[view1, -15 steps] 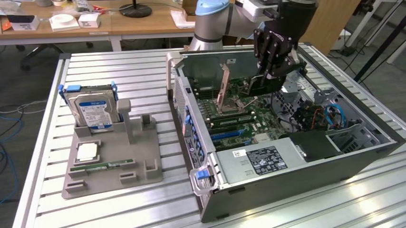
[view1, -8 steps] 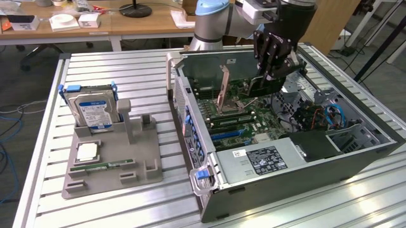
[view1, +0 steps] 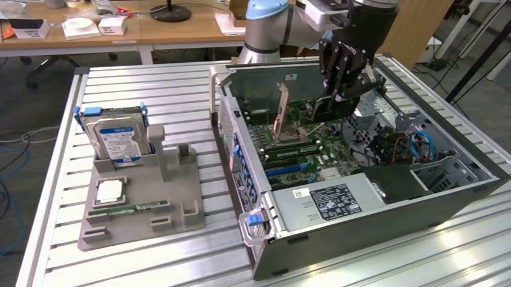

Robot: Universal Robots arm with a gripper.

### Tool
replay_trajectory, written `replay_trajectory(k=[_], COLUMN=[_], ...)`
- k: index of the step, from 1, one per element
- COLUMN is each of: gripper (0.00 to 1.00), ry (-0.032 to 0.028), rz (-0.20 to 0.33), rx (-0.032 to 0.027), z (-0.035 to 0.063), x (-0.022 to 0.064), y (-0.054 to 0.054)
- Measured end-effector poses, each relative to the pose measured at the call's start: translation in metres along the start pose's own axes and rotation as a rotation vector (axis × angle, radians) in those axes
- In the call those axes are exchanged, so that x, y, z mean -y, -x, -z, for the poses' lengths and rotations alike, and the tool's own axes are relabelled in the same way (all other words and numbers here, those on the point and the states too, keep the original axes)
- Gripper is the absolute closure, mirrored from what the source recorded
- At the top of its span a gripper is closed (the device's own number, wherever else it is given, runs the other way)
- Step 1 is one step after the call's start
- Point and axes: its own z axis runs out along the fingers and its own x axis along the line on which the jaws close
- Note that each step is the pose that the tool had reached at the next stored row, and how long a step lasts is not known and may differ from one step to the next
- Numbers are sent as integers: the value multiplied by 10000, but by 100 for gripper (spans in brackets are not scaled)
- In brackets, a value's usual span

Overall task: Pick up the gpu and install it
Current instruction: 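Insert the gpu into the slot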

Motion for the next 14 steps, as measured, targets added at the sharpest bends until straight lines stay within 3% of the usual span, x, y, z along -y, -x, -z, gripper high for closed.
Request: replay_trajectory(k=[7, 14], gripper=[74, 74], ry=[-51, -52], rz=[0, -1], rx=[-5, -4], z=[-55, -60], x=[-1, -1], y=[-1, -1])
